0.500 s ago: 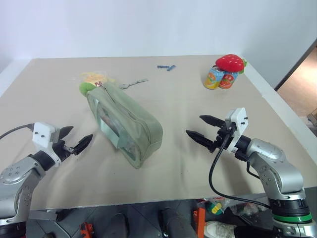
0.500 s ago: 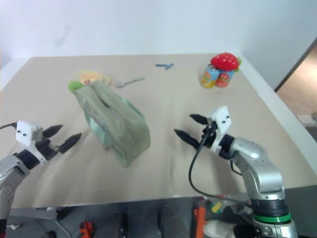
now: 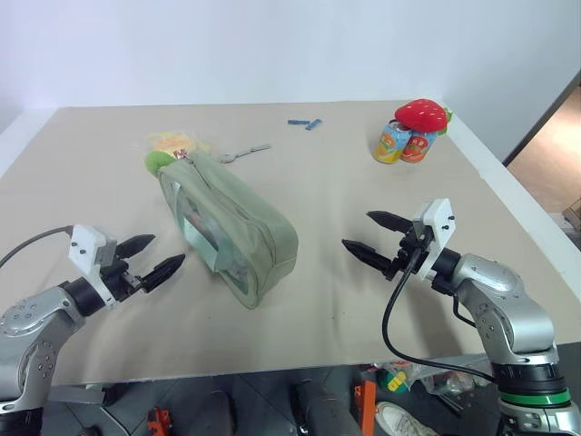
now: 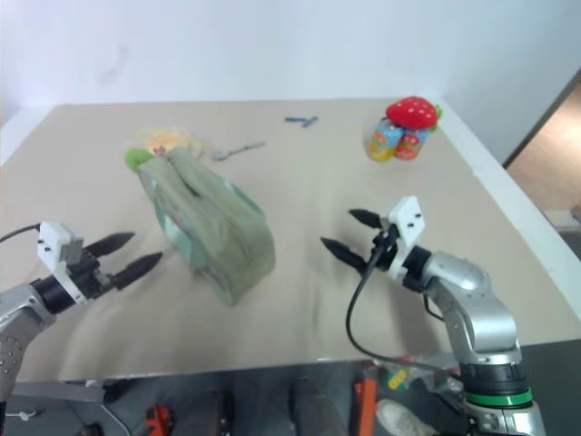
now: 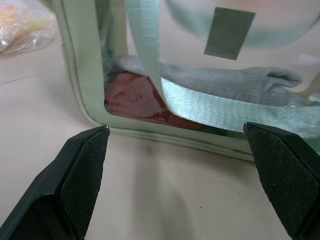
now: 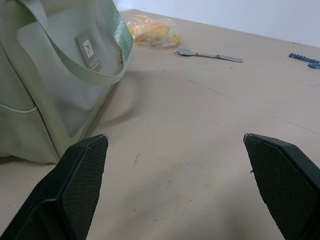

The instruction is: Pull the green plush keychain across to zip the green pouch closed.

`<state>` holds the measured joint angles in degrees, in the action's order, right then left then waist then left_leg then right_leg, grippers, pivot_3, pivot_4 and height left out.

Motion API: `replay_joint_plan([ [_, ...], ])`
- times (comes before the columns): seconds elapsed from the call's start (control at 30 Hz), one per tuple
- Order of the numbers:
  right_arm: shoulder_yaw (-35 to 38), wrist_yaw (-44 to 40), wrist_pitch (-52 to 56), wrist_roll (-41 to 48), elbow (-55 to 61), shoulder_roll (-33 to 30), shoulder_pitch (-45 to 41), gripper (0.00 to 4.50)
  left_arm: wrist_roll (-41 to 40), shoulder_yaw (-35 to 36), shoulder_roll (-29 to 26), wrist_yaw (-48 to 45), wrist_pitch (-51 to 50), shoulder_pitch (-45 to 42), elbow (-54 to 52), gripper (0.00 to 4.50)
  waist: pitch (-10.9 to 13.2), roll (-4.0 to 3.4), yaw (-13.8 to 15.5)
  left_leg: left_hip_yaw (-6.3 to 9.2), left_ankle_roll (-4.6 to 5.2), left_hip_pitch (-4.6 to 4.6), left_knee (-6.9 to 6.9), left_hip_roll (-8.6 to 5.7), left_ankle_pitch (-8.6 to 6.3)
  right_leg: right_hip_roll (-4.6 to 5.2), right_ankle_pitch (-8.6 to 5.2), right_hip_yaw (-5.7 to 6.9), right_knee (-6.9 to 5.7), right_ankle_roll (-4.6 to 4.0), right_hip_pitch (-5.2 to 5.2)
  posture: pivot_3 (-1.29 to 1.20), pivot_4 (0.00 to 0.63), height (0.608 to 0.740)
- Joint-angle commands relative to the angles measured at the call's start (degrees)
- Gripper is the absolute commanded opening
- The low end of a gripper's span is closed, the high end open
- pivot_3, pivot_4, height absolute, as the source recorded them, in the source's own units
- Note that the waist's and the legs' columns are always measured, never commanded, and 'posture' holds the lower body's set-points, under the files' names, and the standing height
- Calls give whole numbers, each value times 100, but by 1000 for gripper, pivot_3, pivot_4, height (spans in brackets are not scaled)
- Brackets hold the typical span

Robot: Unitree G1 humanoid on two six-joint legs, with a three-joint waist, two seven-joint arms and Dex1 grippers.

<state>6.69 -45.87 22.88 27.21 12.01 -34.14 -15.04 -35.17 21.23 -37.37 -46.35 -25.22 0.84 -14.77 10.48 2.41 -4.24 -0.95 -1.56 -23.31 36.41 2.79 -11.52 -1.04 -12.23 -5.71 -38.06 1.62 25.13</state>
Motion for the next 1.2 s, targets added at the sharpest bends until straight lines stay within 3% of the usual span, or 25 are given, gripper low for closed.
replay_joint_plan([
  [0.03, 99, -45, 24, 91, 146, -78, -124, 4500, -287, 326, -275, -362, 99, -2, -295, 4455, 0, 0, -1, 0, 0, -1, 0, 0, 0, 0, 0, 0, 0, 0, 0, 0, 150, 740],
  [0.17, 312, -222, 300, 386, 142, -269, -285, 4500, -1058, 481, -650, -620, -369, -49, -1087, 4455, 4, 6, -5, 0, 0, -6, 0, 1, 0, 1, -1, 1, 0, -1, 6, 0, 150, 740],
  [0.33, 306, -331, 1366, 1403, 590, -459, -1152, 4500, -2128, 358, -1355, -1083, -1122, 236, -2259, 4455, 7, 5, -37, -13, 0, -3, 1, 0, 0, 5, 0, -10, 0, 1, 7, 0, 150, 740],
  [0.57, -661, 138, 1769, 1388, 968, 362, -1508, 4500, -2288, -233, -1428, -1053, -1205, -117, -2518, 4455, 8, 4, -43, 17, 0, 4, -6, 26, 0, -37, -5, 4, -4, -15, 6, 0, 150, 740],
  [0.8, -960, 182, 1772, 1218, 536, 747, -1629, 4500, -2157, -399, -1339, -859, -1137, -254, -2497, 4455, 8, 3, -32, 2, -1, -6, -4, 19, -1, -26, -5, -8, -1, -14, 10, 0, 150, 740],
  [0.9, -1017, 174, 1891, 1258, 512, 843, -1658, 3699, -2119, -319, -1279, -714, -1087, -259, -2478, 4500, 9, 2, -30, 5, -1, -6, -5, 21, -1, -30, -6, -6, -2, -15, 12, 0, 150, 740],
  [1.2, -1225, 19, 1909, 1224, 539, 951, -1553, 659, -1959, -276, -1058, -234, -930, -255, -2557, 4500, 8, 3, -30, 7, -1, -4, -4, 22, -1, -32, -5, -6, -3, -14, 10, 0, 150, 740],
])
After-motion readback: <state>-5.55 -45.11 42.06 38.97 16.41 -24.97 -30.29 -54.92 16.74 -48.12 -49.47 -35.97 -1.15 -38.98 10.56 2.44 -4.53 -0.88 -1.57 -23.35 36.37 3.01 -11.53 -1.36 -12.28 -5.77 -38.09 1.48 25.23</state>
